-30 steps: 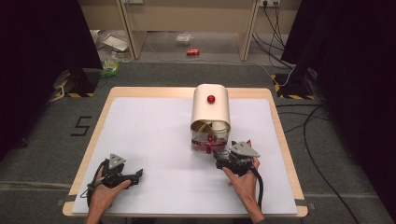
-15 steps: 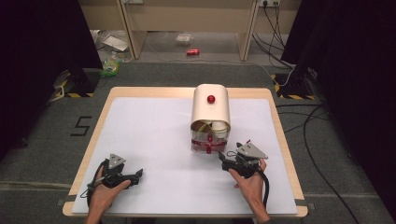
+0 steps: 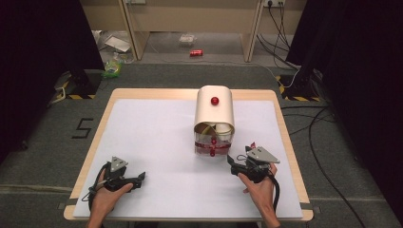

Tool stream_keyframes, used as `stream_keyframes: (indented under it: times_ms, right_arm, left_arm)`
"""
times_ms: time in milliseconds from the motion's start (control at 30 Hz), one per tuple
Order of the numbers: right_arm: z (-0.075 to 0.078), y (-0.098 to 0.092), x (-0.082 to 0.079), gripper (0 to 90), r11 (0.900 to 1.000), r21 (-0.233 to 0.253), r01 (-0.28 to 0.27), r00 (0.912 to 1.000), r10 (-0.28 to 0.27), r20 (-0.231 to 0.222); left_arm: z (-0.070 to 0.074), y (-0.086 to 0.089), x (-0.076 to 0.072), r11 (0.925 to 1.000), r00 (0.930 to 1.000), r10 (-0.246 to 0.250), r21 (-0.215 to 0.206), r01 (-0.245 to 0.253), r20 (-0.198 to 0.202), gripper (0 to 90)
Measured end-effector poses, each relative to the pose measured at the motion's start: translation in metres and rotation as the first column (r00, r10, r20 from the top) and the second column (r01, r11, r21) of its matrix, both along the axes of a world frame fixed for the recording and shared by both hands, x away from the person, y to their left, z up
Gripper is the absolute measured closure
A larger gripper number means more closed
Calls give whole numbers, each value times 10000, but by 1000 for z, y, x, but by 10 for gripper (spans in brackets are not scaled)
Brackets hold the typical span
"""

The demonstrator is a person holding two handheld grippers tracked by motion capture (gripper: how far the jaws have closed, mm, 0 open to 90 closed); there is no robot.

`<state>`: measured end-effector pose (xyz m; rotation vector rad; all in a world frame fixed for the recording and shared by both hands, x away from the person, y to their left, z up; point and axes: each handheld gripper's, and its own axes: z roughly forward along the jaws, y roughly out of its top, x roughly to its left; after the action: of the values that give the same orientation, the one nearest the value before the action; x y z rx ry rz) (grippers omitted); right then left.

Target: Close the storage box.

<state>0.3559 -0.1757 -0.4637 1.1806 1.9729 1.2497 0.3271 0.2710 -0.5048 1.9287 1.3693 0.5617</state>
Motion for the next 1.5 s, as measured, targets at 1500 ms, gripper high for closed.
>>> stream_keyframes:
  times_ms: [1500]
  right_arm:
    - [4, -44, -38, 203, 9995, 301, 77, 9999, -75, -67]
  left_arm:
    - [0, -1, 0, 10000, 10000, 15, 61, -15, 1, 104]
